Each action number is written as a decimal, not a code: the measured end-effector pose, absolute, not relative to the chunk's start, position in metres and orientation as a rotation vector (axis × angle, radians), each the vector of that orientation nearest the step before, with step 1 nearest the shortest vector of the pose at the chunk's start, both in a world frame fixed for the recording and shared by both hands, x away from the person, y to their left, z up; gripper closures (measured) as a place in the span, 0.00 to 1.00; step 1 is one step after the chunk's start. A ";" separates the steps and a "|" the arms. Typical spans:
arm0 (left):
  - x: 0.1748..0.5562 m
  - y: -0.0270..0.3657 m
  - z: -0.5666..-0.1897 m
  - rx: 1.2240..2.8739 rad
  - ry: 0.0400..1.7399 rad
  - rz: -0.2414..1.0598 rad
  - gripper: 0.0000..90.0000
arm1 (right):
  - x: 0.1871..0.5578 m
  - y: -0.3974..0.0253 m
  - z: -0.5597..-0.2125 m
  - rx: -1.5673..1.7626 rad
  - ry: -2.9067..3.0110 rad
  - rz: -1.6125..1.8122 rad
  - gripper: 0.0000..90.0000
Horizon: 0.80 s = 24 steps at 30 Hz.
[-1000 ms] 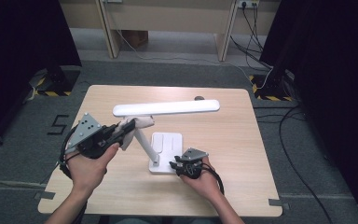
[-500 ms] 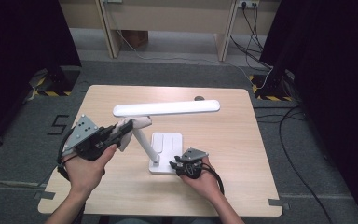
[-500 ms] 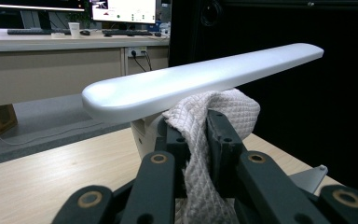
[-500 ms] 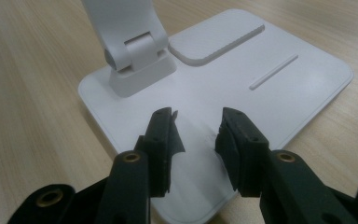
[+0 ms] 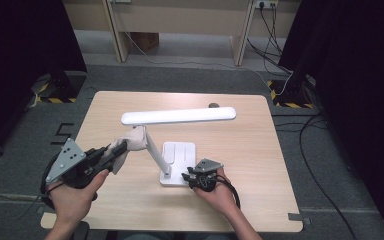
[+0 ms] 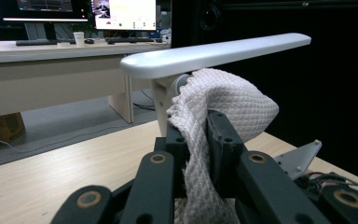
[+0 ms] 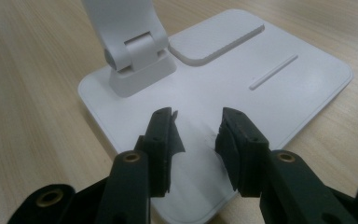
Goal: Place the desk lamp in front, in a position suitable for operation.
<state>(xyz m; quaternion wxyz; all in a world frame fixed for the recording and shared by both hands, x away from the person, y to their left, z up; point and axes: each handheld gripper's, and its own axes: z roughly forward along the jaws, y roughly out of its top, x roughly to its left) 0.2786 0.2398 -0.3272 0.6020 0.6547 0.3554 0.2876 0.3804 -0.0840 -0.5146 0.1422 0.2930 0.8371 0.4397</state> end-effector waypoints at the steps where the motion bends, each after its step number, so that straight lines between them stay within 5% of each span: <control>1: 0.277 0.242 -0.329 1.522 0.824 0.671 0.89 | 0.380 -0.084 -0.515 0.847 2.415 1.268 0.72; 11: 0.271 0.270 -0.340 1.473 0.922 0.725 0.89 | 0.380 -0.084 -0.515 0.844 2.415 1.269 0.72; 24: 0.300 0.263 -0.327 1.497 0.844 0.726 0.89 | 0.380 -0.084 -0.515 0.853 2.415 1.270 0.72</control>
